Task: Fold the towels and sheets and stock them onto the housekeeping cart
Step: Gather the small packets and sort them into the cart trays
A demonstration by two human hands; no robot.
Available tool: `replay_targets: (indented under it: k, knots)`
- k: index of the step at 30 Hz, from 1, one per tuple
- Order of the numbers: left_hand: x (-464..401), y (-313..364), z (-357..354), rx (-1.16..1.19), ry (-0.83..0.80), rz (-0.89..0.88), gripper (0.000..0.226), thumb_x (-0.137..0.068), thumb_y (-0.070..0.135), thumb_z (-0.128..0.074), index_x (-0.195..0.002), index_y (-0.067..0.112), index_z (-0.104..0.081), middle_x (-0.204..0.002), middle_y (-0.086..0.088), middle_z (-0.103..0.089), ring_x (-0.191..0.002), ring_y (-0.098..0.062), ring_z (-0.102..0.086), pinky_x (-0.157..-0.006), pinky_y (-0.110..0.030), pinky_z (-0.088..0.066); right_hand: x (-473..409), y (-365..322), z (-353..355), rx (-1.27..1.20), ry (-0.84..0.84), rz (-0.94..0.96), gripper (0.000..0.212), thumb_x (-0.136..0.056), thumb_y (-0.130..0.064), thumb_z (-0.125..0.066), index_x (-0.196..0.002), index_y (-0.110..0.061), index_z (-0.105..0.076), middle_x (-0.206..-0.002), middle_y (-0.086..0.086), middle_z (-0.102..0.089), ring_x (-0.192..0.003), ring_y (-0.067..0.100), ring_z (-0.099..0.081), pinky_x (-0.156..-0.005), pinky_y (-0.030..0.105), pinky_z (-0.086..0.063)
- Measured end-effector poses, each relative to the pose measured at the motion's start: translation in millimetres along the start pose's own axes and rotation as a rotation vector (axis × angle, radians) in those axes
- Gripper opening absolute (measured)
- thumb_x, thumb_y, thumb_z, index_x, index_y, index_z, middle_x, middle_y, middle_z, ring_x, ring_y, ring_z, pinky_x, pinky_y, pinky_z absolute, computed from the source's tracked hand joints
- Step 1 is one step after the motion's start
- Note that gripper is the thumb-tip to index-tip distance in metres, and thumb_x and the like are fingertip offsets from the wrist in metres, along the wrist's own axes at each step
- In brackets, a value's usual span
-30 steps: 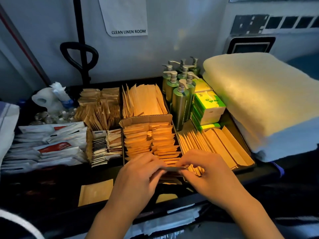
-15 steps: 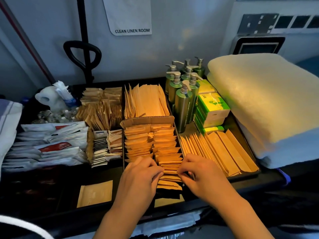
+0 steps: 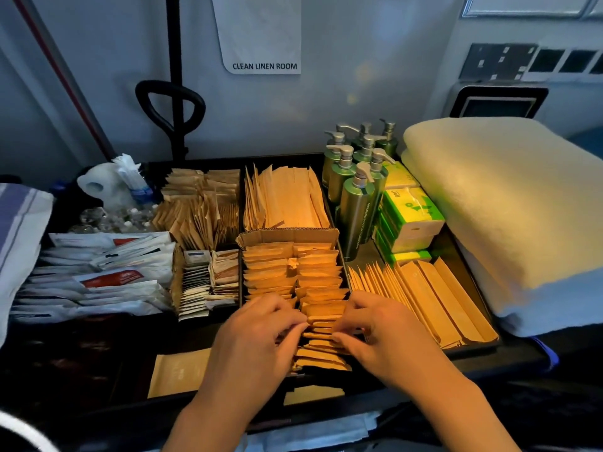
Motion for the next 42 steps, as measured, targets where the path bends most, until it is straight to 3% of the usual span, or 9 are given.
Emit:
replay_targets:
  k: [7, 15, 18, 24, 31, 37, 39, 42]
  knots:
    - [21.8, -52.8, 52.1, -0.067, 0.089, 0.143, 0.017, -0.087, 0.03, -0.077, -0.103, 0.035, -0.078, -0.098, 0.026, -0.061, -0.093, 0.002, -0.06, -0.078, -0.025, -0.056, -32.6, -65.3, -9.3, 0.003, -0.017, 0.175, 0.024, -0.092, -0.042, -0.072, -0.115, -0.039, -0.073, -0.107, -0.025, -0.055, -0.1, -0.003, -0.051, -0.092, 0.024, -0.05]
    - [74.9, -118.9, 101.3, -0.094, 0.176, 0.309, 0.016, -0.085, 0.024, -0.081, -0.098, 0.032, -0.079, -0.094, 0.025, -0.06, -0.089, 0.002, -0.06, -0.077, -0.023, -0.054, -71.7, -155.6, -68.0, 0.042, -0.111, 0.384, 0.032, -0.09, -0.041, -0.072, -0.121, -0.036, -0.068, -0.121, -0.019, -0.057, -0.111, 0.007, -0.054, -0.091, 0.032, -0.052]
    - [91.8, -138.2, 112.2, -0.087, 0.19, 0.33, 0.014, -0.085, 0.023, -0.082, -0.096, 0.031, -0.079, -0.092, 0.023, -0.061, -0.089, 0.0, -0.061, -0.076, -0.029, -0.056, -83.9, -176.4, -98.3, 0.085, -0.169, 0.386, 0.033, -0.089, -0.041, -0.069, -0.121, -0.033, -0.067, -0.114, -0.015, -0.056, -0.106, 0.014, -0.059, -0.082, 0.037, -0.055]
    - [112.3, -159.7, 116.9, -0.092, 0.177, 0.303, 0.014, -0.087, 0.02, -0.08, -0.098, 0.029, -0.078, -0.093, 0.022, -0.062, -0.089, -0.001, -0.056, -0.075, -0.036, -0.055, -98.4, -187.6, -157.4, 0.142, -0.311, 0.266, 0.044, -0.081, -0.024, -0.071, -0.124, -0.03, -0.065, -0.114, -0.004, -0.06, -0.106, 0.024, -0.062, -0.087, 0.042, -0.058]
    - [121.9, -166.6, 121.8, -0.075, 0.168, 0.267, 0.013, -0.088, 0.018, -0.079, -0.099, 0.025, -0.078, -0.094, 0.018, -0.063, -0.091, -0.005, -0.058, -0.077, -0.038, -0.055, -107.5, -183.3, -181.9, 0.193, -0.34, 0.145, 0.053, -0.081, -0.021, -0.076, -0.131, -0.029, -0.062, -0.122, -0.003, -0.06, -0.114, 0.023, -0.061, -0.092, 0.038, -0.057]
    - [121.9, -163.7, 121.2, -0.061, 0.159, 0.24, 0.02, -0.091, 0.022, -0.076, -0.11, 0.025, -0.076, -0.1, 0.019, -0.063, -0.096, -0.004, -0.058, -0.081, -0.037, -0.055, -104.1, -194.3, -168.8, 0.211, -0.343, 0.175, 0.037, -0.084, -0.016, -0.069, -0.117, -0.032, -0.069, -0.111, -0.002, -0.069, -0.103, 0.023, -0.065, -0.083, 0.035, -0.056]
    - [119.1, -163.2, 120.0, -0.035, 0.155, 0.249, 0.03, -0.093, 0.028, -0.073, -0.122, 0.029, -0.07, -0.108, 0.023, -0.06, -0.102, -0.002, -0.057, -0.086, -0.033, -0.055, -99.4, -198.4, -151.0, 0.19, -0.296, 0.195, 0.028, -0.083, -0.021, -0.068, -0.109, -0.033, -0.071, -0.106, -0.005, -0.07, -0.1, 0.022, -0.065, -0.081, 0.036, -0.056]
    - [111.4, -158.8, 116.5, 0.03, 0.149, 0.264, 0.041, -0.093, 0.037, -0.07, -0.134, 0.035, -0.062, -0.116, 0.029, -0.055, -0.111, -0.001, -0.056, -0.091, -0.029, -0.054, -89.7, -201.0, -115.0, 0.087, -0.186, 0.231, 0.027, -0.083, -0.045, -0.063, -0.105, -0.033, -0.071, -0.107, -0.012, -0.067, -0.098, 0.015, -0.061, -0.083, 0.037, -0.054]
Point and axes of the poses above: each hand's wrist, its own x-axis away from the middle knuckle, its own z-axis out of the back of the hand, y = z × x, the point moved 7 cm from there along -x, towards the middle knuckle
